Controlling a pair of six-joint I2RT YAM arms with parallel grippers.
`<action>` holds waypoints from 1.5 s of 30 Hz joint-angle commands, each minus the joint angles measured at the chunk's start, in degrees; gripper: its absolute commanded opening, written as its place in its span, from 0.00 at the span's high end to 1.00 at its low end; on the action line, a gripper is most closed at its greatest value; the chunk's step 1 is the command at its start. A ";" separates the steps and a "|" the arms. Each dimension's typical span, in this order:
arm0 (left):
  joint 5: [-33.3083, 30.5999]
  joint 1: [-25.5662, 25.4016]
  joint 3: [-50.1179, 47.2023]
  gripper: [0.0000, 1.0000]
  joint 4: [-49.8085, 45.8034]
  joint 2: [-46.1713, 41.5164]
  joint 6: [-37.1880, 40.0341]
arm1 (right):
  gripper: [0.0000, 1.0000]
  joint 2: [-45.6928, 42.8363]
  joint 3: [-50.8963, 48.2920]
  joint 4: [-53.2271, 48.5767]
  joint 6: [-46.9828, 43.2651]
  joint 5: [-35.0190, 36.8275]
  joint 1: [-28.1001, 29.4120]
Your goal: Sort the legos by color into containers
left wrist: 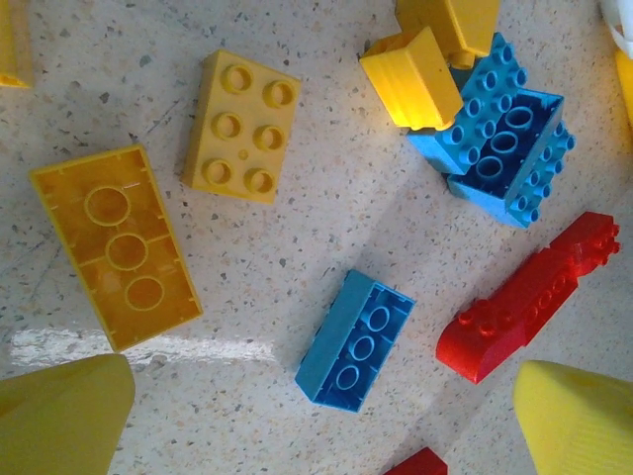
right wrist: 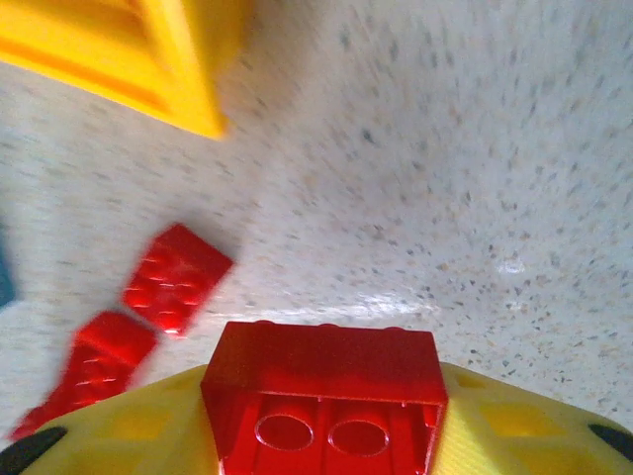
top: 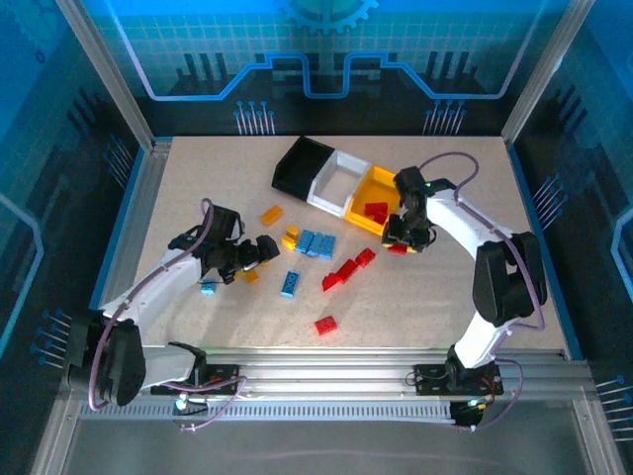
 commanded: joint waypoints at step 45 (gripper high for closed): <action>-18.94 14.56 0.96 0.01 -17.90 5.87 4.56 | 0.31 11.52 21.29 -4.55 0.12 -5.87 1.69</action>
